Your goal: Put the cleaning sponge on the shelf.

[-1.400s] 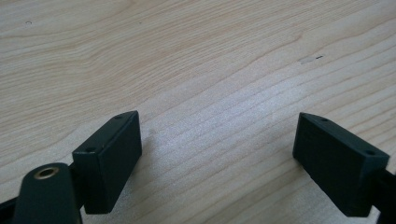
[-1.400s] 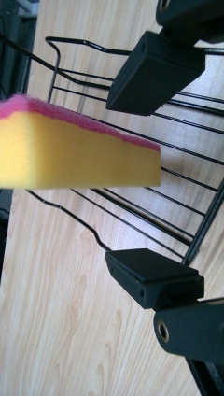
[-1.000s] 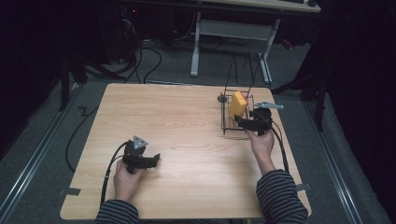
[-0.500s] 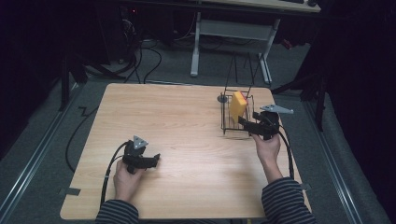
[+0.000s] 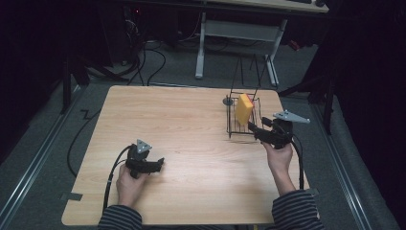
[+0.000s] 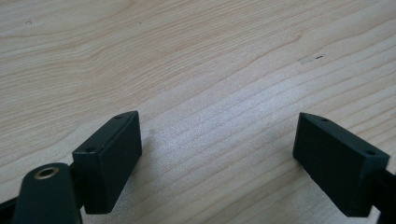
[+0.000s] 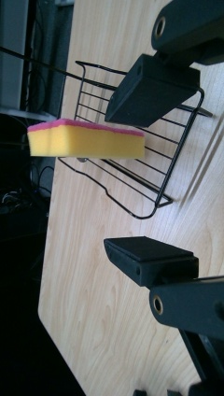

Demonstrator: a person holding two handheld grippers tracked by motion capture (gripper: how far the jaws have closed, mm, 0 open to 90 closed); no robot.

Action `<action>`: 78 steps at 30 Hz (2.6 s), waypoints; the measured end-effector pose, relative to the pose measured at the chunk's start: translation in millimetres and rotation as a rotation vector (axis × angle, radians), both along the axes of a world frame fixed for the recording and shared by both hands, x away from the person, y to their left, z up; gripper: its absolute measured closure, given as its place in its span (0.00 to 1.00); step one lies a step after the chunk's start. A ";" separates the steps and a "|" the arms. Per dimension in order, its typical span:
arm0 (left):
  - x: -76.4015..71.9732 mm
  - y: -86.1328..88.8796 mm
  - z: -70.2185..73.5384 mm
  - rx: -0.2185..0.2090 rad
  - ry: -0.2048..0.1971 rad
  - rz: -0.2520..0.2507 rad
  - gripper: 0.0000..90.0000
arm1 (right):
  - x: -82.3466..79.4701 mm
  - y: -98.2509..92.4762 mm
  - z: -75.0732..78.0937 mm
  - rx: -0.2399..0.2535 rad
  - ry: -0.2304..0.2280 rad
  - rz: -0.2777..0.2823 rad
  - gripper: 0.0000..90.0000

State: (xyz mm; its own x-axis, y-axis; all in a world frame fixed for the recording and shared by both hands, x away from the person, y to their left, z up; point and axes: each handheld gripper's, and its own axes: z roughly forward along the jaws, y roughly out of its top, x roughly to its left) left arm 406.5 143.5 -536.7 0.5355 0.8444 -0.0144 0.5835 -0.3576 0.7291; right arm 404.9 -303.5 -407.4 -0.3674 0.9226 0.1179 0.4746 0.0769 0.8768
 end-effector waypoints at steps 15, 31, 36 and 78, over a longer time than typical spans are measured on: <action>0.0 -0.1 0.0 0.000 0.000 0.001 0.18 | -28.6 -0.5 6.0 0.022 -0.038 0.038 0.39; -0.1 -0.1 0.0 0.001 -0.001 0.001 0.18 | -54.0 -1.5 4.8 0.054 -0.060 0.077 0.39; -0.1 -0.1 0.0 0.002 -0.001 0.001 0.18 | -58.7 -0.9 2.4 0.063 -0.062 0.090 0.39; -0.1 -0.2 0.0 0.002 -0.001 0.001 0.18 | -56.7 30.0 -45.7 0.048 0.003 0.130 0.40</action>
